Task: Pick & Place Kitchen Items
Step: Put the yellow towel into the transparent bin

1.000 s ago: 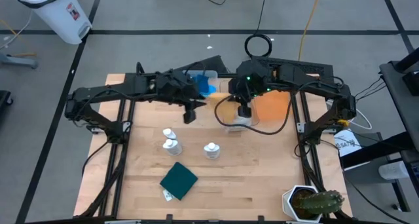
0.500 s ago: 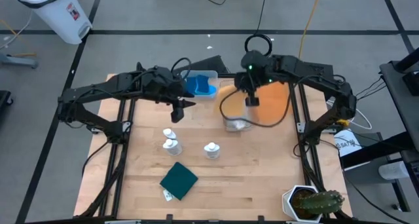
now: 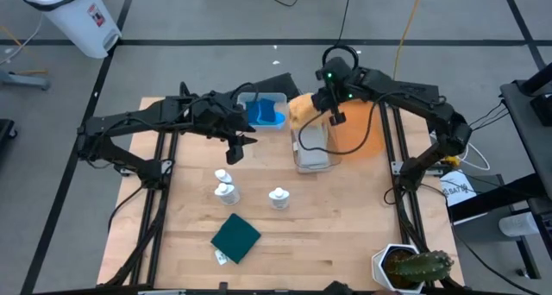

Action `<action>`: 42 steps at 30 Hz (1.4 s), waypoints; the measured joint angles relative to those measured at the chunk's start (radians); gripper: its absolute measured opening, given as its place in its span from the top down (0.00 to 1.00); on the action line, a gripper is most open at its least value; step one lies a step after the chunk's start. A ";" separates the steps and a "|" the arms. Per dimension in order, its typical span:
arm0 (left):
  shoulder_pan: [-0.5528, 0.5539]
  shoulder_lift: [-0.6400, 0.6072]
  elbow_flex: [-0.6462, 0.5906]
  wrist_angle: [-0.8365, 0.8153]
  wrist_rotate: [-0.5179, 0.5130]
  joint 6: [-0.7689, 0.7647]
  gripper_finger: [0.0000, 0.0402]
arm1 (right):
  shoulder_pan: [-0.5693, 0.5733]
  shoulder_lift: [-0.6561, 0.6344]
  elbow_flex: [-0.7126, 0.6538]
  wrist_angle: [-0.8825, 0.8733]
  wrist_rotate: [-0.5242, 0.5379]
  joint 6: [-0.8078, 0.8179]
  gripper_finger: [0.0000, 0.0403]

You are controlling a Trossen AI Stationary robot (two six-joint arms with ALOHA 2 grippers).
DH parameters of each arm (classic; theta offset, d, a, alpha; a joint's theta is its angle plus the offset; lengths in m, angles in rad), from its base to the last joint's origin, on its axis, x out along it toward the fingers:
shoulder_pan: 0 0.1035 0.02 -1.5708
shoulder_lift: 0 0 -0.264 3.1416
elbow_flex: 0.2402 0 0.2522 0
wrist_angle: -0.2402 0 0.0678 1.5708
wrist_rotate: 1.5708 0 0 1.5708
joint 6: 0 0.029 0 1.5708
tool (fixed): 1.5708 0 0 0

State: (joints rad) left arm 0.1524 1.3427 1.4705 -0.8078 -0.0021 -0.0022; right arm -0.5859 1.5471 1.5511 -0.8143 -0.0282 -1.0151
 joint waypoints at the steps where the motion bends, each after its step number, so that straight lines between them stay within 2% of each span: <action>1: 0.000 0.000 -0.003 0.000 0.000 0.001 0.62 | 0.004 0.000 -0.030 0.022 0.001 -0.014 1.00; 8: 0.016 -0.001 -0.008 0.003 -0.005 0.000 0.62 | 0.067 0.000 -0.142 0.054 0.000 0.010 1.00; 17: 0.018 -0.001 -0.008 0.005 -0.006 -0.009 0.62 | 0.147 0.000 -0.158 0.051 -0.004 0.157 0.99; 23: 0.018 -0.001 -0.008 0.005 -0.006 -0.023 0.62 | 0.156 0.000 -0.158 -0.003 -0.172 0.210 0.99; 32: 0.018 -0.001 -0.008 0.005 -0.006 -0.022 0.62 | 0.156 0.000 -0.158 -0.064 -0.183 0.321 0.99; 34: 0.018 -0.001 -0.008 0.005 -0.006 -0.022 0.62 | 0.156 0.000 -0.158 -0.065 -0.170 0.310 0.99; 38: 0.018 -0.001 -0.008 0.005 -0.006 -0.020 0.62 | 0.148 -0.019 -0.158 0.037 -0.069 0.262 0.99; 42: 0.018 -0.001 -0.008 0.005 -0.005 -0.020 0.62 | 0.132 -0.077 -0.157 0.161 0.042 0.141 0.99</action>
State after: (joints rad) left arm 0.1707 1.3415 1.4624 -0.8028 -0.0074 -0.0221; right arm -0.4543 1.4699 1.3945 -0.6538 0.0143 -0.8742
